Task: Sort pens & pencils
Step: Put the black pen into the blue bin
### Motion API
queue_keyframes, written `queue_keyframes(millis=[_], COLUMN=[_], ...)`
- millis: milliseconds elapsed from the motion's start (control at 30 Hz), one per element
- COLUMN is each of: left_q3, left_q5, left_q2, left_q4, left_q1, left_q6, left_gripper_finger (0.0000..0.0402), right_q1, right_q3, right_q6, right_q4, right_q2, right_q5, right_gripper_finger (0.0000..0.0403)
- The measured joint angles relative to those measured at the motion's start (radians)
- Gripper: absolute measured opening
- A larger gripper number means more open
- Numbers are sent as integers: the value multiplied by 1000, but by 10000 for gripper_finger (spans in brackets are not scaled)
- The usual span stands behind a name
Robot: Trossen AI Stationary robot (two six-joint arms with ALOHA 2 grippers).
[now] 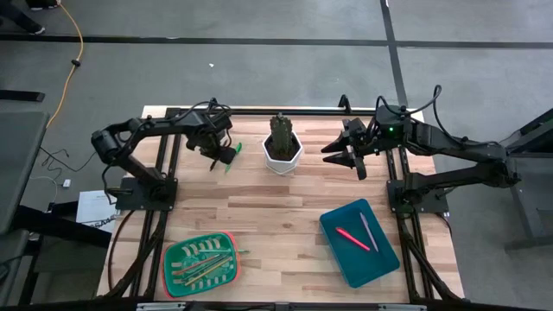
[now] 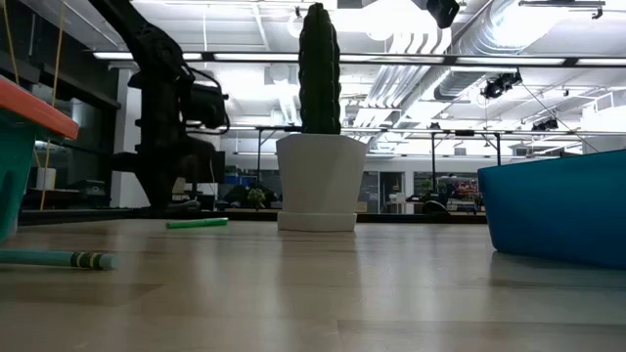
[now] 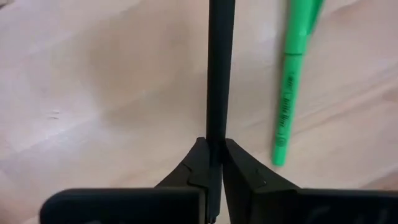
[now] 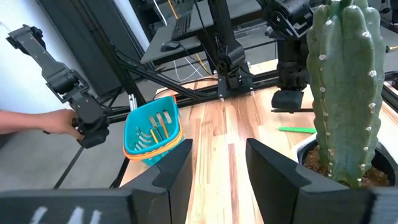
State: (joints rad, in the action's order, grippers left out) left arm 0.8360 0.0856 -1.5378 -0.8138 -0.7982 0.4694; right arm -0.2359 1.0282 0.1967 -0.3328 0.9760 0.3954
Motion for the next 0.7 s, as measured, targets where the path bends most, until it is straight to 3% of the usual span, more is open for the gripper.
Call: queue_keyframes(millis=[233,500,700], left_q3=[1,2,2], left_q5=[4,0,0], left_q2=[103,270,404], left_q4=[-8,-28,-28], left_q1=[2,36,99], left_q6=[-40,-54,-47], left_gripper_finger=[35,14,29], right_q1=[0,0,0], right_q3=[0,0,0], right_q6=[-7,-14,-9], right_q4=[0,1,1], right_q2=[0,0,0], right_q5=[0,0,5], right_gripper_finger=[140,140,140])
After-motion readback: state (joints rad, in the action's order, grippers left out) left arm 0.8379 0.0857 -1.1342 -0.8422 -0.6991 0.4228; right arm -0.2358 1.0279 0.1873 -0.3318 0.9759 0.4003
